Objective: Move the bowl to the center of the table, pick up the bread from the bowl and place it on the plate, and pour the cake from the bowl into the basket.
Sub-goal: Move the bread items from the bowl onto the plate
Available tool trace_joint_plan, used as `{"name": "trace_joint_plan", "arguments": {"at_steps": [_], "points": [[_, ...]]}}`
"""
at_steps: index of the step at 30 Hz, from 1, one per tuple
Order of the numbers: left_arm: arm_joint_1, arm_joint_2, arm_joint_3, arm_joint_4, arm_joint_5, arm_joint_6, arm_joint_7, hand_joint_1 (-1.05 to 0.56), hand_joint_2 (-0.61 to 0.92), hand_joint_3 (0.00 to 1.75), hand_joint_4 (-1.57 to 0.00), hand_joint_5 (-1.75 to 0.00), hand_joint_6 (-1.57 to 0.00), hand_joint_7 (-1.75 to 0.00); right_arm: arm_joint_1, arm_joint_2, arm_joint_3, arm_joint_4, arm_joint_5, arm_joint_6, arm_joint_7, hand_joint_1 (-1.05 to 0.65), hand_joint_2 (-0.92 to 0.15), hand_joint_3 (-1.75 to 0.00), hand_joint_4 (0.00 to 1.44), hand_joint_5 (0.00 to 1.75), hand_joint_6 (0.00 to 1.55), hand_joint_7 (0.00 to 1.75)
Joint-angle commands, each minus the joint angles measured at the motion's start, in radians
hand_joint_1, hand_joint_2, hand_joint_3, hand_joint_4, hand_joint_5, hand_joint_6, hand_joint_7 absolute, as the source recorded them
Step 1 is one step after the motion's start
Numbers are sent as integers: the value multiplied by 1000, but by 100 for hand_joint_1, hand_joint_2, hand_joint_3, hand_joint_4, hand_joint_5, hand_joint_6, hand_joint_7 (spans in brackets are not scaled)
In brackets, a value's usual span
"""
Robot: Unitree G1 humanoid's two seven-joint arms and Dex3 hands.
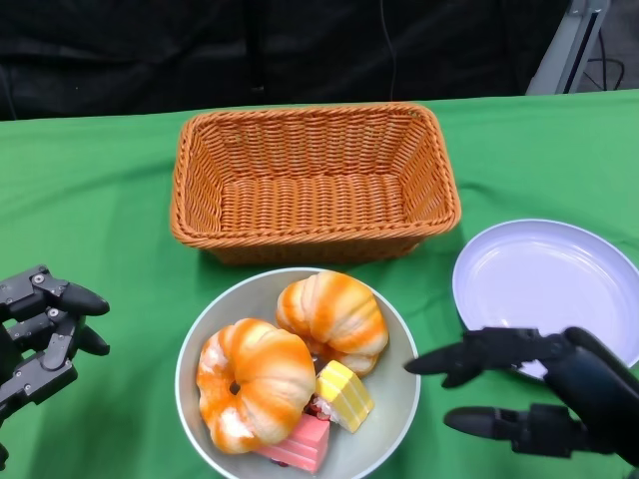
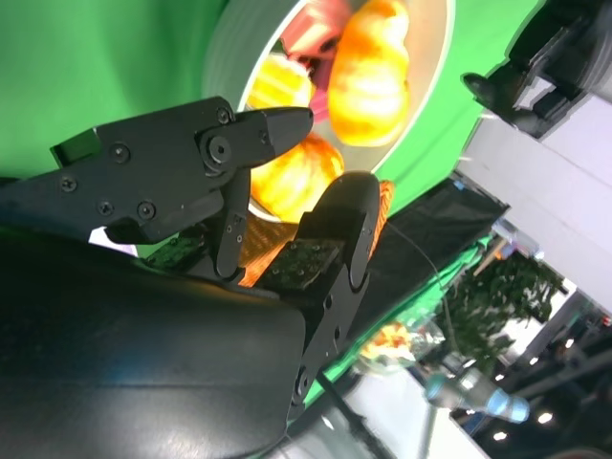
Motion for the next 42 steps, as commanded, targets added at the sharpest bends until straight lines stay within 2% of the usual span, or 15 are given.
{"name": "trace_joint_plan", "arguments": {"at_steps": [1,3,7,8,10,12,14,17,20,23,25,29,38,42], "points": [[-1,14,4,-13,-14,-3,3,-5,65,92,-78,-145,-84,-111,-52,-11,11,-72,-124,58,-34,-54,-92,-4,67,64,73,6],[1,16,4,-16,-15,-2,4,-5,65,94,-77,-146,-83,-112,-58,2,22,-115,-181,124,-39,-62,-92,-7,63,59,70,4],[2,21,3,-17,-24,-1,-6,-3,65,95,-76,-147,-81,-113,-65,30,57,-191,-272,246,-45,-66,-92,-7,62,56,68,2],[0,23,3,-13,-21,-3,-4,-3,65,95,-76,-148,-81,-113,-73,50,80,-214,-333,278,-61,-67,-92,-7,62,55,68,2],[-2,28,1,-4,-12,-11,0,-4,64,93,-75,-147,-81,-113,-89,78,122,-239,-428,320,-88,-70,-92,-7,65,58,63,0],[-3,30,0,2,-6,-18,1,-4,65,92,-75,-147,-81,-113,-99,91,149,-250,-482,345,-102,-72,-92,-9,61,68,58,1],[-4,31,-1,3,-5,-20,2,-4,65,92,-75,-147,-81,-113,-101,95,159,-255,-499,358,-107,-72,-92,-9,59,71,57,1],[0,33,-7,1,7,-30,6,-6,64,92,-76,-147,-81,-113,-176,145,252,-245,-648,441,-71,-73,-92,-10,54,69,51,0],[3,33,-9,-3,13,-32,11,-7,64,92,-76,-147,-82,-113,-214,165,301,-202,-707,477,-81,-75,-92,-12,44,92,49,0],[5,32,-10,-5,14,-31,9,-6,65,91,-76,-146,-81,-114,-250,177,340,-133,-769,497,-115,-76,-92,-10,44,93,50,1],[4,35,-11,0,18,-39,7,-6,66,91,-76,-146,-81,-115,-275,181,367,-83,-813,506,-146,-77,-92,-8,55,67,51,1],[2,35,-10,7,13,-40,0,-7,67,90,-75,-146,-80,-116,-327,185,423,27,-897,521,-221,-82,-92,-10,60,41,49,0],[-1,33,-13,15,17,-44,5,-7,67,88,-75,-147,-80,-116,-411,163,526,158,-1084,586,-263,-88,-92,-21,53,30,44,1],[-2,32,-14,16,18,-48,4,-7,67,87,-74,-149,-79,-117,-422,165,548,191,-1117,609,-275,-88,-92,-21,50,28,45,1]]}}
